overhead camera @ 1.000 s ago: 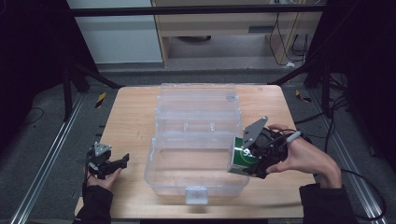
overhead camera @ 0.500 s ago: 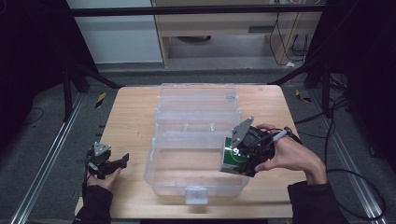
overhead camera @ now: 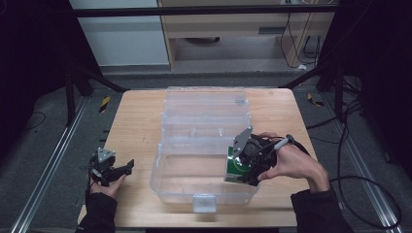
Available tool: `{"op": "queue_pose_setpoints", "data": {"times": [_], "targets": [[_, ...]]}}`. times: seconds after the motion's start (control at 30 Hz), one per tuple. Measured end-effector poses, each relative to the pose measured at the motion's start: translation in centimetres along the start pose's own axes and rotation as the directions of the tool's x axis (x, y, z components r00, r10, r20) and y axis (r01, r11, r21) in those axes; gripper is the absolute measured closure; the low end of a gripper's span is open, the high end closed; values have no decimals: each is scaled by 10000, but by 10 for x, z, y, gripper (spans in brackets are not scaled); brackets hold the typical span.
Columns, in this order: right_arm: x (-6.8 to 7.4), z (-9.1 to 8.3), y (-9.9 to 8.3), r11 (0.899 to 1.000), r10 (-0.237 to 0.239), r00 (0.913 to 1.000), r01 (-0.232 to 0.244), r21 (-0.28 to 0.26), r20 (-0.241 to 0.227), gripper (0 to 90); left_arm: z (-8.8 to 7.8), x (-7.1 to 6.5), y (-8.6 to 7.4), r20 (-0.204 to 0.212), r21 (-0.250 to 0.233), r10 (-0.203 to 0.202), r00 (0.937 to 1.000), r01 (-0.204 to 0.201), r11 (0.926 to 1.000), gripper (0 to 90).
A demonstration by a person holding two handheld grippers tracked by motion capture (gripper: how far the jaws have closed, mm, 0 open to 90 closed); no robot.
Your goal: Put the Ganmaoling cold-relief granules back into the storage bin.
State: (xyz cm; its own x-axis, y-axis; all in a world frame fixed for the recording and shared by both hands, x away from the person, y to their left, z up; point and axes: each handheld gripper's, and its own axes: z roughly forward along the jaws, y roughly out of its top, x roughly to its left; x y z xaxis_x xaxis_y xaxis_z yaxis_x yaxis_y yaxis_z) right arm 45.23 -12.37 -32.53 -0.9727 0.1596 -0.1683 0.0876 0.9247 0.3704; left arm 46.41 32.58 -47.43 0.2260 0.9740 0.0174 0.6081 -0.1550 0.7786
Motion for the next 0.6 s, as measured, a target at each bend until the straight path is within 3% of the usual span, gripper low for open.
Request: {"op": "queue_pose_setpoints", "data": {"times": [0.6], "targets": [[3,22,-3,9996,0,9999,4,278,-167,161,0,0,0,0,-17,-13,10000,13,10000,234]]}}
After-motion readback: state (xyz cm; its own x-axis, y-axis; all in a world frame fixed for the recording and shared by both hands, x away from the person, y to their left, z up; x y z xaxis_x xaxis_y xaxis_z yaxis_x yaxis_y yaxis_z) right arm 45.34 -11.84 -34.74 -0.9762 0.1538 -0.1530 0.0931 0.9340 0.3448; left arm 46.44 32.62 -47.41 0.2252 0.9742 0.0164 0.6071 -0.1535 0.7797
